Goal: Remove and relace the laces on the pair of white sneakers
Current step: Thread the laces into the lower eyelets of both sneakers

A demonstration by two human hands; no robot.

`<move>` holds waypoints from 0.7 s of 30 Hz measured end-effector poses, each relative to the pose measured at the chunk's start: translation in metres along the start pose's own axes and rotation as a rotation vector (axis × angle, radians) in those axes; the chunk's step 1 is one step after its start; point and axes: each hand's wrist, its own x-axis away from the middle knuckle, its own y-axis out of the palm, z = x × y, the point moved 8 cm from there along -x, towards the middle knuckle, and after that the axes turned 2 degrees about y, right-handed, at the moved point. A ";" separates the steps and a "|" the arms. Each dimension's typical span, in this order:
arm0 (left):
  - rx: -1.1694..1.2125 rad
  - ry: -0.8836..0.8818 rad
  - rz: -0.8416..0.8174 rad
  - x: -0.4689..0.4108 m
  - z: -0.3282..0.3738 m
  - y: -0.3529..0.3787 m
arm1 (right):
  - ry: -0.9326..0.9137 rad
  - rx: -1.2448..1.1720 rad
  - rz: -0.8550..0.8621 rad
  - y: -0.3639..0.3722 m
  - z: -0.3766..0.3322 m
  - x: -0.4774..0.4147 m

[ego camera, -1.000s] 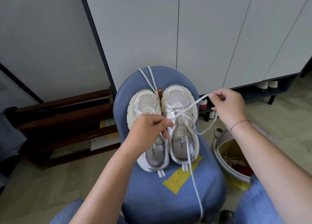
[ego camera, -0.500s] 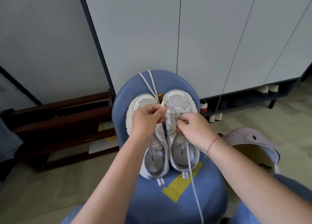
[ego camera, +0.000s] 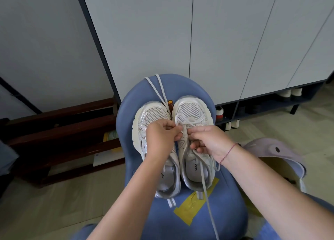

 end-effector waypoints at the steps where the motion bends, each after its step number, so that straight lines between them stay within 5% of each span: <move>1: -0.004 0.005 0.013 0.000 0.000 0.000 | 0.000 -0.004 -0.005 0.000 0.000 -0.001; 21: -0.377 0.146 -0.017 0.005 0.010 0.006 | -0.063 0.122 -0.089 0.001 0.001 -0.008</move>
